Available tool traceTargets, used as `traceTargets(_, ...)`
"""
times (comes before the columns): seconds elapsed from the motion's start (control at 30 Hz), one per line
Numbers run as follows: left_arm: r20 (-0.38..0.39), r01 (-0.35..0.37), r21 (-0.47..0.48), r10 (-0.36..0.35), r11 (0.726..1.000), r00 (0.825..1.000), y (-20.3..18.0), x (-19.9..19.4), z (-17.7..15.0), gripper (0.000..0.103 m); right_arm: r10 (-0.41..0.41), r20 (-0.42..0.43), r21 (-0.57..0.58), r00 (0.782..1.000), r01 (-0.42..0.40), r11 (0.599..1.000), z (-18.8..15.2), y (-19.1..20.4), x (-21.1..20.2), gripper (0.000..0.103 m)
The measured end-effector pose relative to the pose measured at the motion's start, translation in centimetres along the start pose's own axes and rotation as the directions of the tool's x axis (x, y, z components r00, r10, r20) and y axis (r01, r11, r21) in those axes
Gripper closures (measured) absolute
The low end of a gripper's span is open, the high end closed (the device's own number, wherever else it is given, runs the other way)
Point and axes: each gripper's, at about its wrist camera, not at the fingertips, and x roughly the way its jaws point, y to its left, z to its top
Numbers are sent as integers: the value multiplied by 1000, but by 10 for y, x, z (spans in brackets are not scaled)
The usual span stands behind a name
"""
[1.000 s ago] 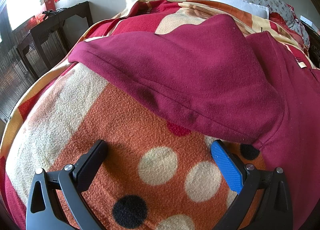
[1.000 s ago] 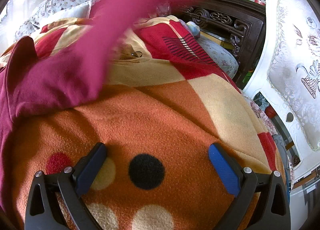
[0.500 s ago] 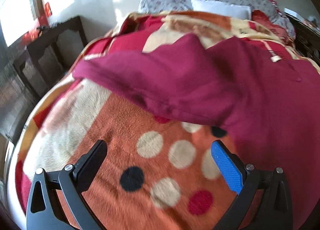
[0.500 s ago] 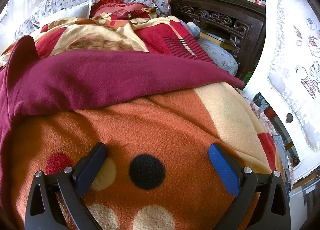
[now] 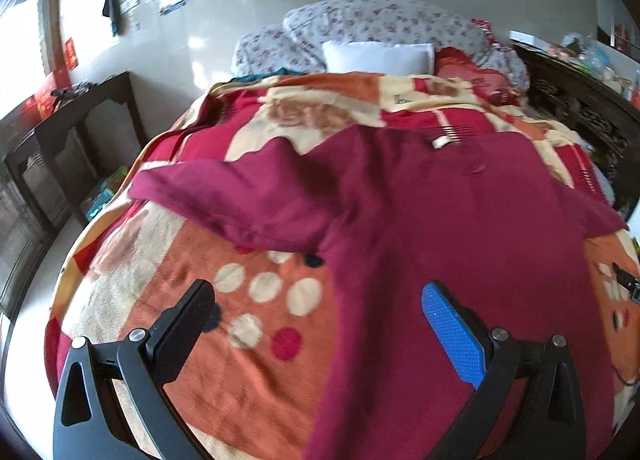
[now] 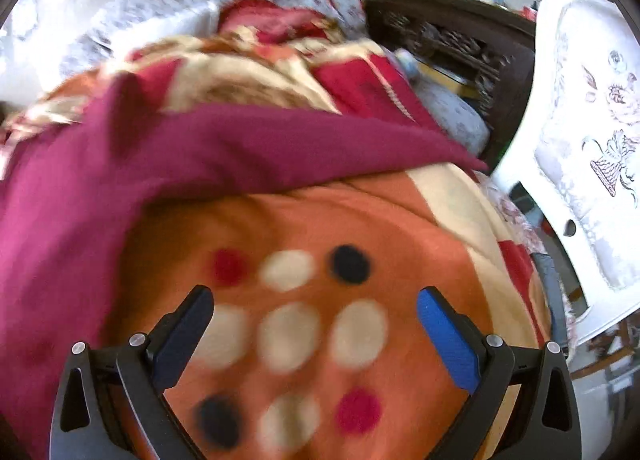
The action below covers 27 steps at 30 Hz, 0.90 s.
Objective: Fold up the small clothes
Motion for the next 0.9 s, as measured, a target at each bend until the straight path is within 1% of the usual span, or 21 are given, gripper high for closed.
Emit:
traceTargets(0.03, 7, 10, 8, -10, 1000, 1000, -6, -4, 0, 0, 39, 22, -4, 999, -39, 999, -1, 10, -17, 0)
traceTargets(0.1, 19, 25, 16, -25, 1000, 999, -13, -12, 1, 0, 78, 70, -20, 994, -77, 997, -1, 32, -44, 0)
traceTargets(0.17, 27, 33, 18, -33, 999, 999, -22, -18, 2, 0, 91, 102, -48, 991, -86, 995, -2, 56, -63, 0)
traceTargets(0.23, 31, 51, 11, -52, 999, 998, -28, -22, 4, 0, 105, 108, -100, 989, -95, 990, -4, 84, -76, 0)
traceTargets(0.33, 39, 59, 11, -59, 998, 997, -38, -24, 5, 0, 103, 143, -144, 984, -82, 986, -6, 116, -89, 0)
traceTargets(0.4, 40, 56, 20, -57, 998, 998, -45, -24, 4, 0, 106, 154, -133, 982, -85, 987, -6, 129, -93, 0)
traceTargets(0.53, 34, 59, 21, -60, 998, 998, -51, -22, 4, 0, 154, 146, -89, 977, -142, 986, -1, 148, -93, 0)
traceTargets(0.6, 35, 63, 11, -63, 998, 997, -50, -22, 3, 0, 165, 145, -99, 976, -151, 984, 1, 156, -94, 0)
traceTargets(0.77, 32, 55, -1, -55, 998, 998, -48, -16, 5, 0, 169, 149, -93, 974, -157, 983, 9, 166, -90, 0)
traceTargets(0.9, 31, 52, -10, -52, 999, 998, -46, -10, 5, 0, 149, 146, -61, 978, -142, 988, 16, 169, -81, 0)
